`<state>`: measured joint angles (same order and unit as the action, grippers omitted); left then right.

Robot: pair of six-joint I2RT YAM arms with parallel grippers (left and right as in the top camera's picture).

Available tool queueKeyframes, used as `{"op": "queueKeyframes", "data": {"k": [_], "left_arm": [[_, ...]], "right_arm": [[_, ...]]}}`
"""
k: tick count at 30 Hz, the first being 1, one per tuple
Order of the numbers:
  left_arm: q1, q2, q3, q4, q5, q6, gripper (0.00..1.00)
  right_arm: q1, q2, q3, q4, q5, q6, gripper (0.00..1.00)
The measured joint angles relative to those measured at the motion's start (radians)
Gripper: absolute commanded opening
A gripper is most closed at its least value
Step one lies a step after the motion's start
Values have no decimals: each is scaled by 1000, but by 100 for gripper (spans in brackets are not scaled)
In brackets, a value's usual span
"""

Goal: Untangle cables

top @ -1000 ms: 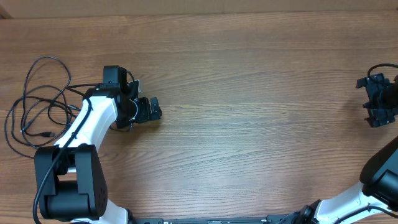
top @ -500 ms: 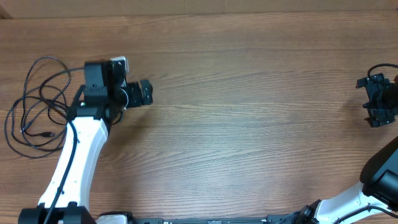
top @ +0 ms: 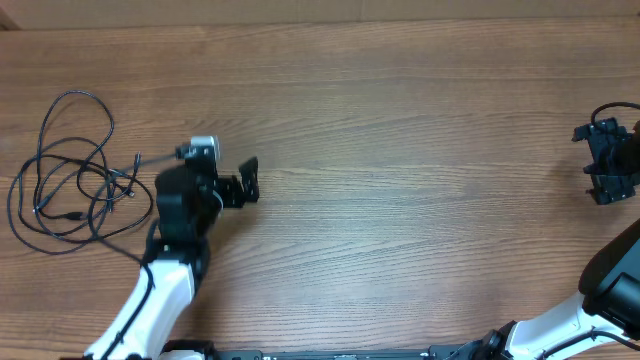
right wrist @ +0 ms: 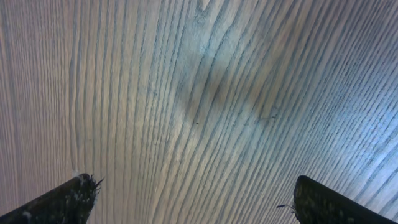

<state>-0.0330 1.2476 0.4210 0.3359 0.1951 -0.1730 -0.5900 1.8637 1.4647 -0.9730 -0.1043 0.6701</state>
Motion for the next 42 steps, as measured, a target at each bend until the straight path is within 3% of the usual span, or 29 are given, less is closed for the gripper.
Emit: {"op": "queueKeyframes", "data": {"k": [6, 21, 34, 42], "left_arm": [[0, -102, -168, 32, -28, -5, 100], [0, -392, -392, 60, -81, -52, 100], [0, -755, -412, -395, -130, -87, 100], [0, -986, -412, -411, -153, -55, 100]], "right_arm": [[0, 0, 0, 0, 0, 0, 100], [0, 0, 0, 3, 0, 0, 100], [0, 0, 0, 3, 0, 0, 100], [0, 0, 0, 4, 0, 0, 100]]}}
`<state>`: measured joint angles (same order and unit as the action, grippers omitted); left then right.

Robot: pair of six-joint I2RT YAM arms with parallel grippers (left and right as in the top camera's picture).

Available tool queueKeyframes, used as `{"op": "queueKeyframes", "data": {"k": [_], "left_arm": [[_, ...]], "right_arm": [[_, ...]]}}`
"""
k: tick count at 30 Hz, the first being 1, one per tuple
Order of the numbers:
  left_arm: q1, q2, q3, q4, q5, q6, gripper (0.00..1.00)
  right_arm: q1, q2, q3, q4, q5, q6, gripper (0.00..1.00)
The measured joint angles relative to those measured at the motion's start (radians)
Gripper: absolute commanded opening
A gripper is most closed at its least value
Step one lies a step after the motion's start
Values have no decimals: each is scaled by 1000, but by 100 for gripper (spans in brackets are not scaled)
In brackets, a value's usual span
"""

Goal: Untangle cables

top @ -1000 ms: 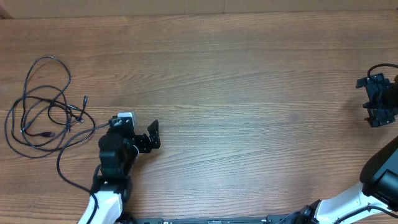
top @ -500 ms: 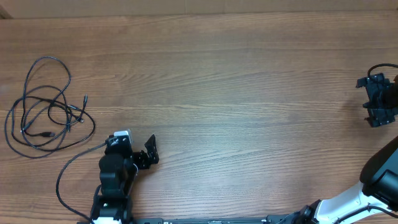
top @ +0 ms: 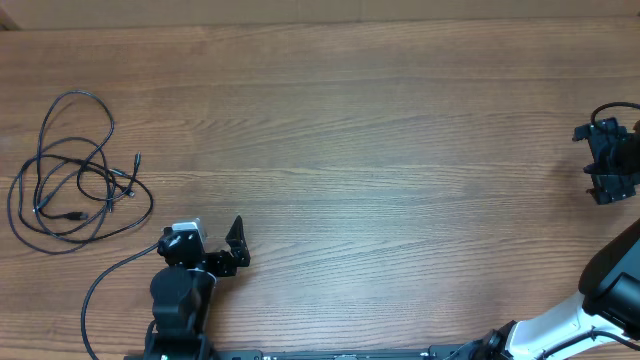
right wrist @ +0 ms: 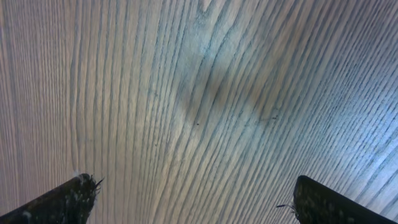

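A tangle of thin black cables lies in loose loops at the far left of the wooden table, with one plug end sticking out to the right. My left gripper stands open near the front edge, down and to the right of the tangle, holding nothing. At the far right edge my right gripper is open; in its wrist view the right gripper shows only bare wood between its wide-apart fingertips.
A thin black lead curves from the left wrist down toward the front edge. Whether it belongs to the tangle cannot be told. Bare wood lies between the two arms.
My left arm has pulled back from beside the tangle to the front edge of the table, still open. The tangle and the right arm have not moved.
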<state>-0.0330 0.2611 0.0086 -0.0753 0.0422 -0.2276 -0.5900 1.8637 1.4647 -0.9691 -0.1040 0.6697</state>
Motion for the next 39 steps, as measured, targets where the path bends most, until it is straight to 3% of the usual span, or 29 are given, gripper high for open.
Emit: {"op": "queueKeyframes", "data": {"k": [11, 39], "left_arm": [[0, -244, 0, 0, -13, 125, 99], [0, -246, 0, 0, -14, 153, 100]], "right_arm": [[0, 0, 0, 0, 0, 0, 100], [0, 0, 0, 0, 0, 0, 100]]}}
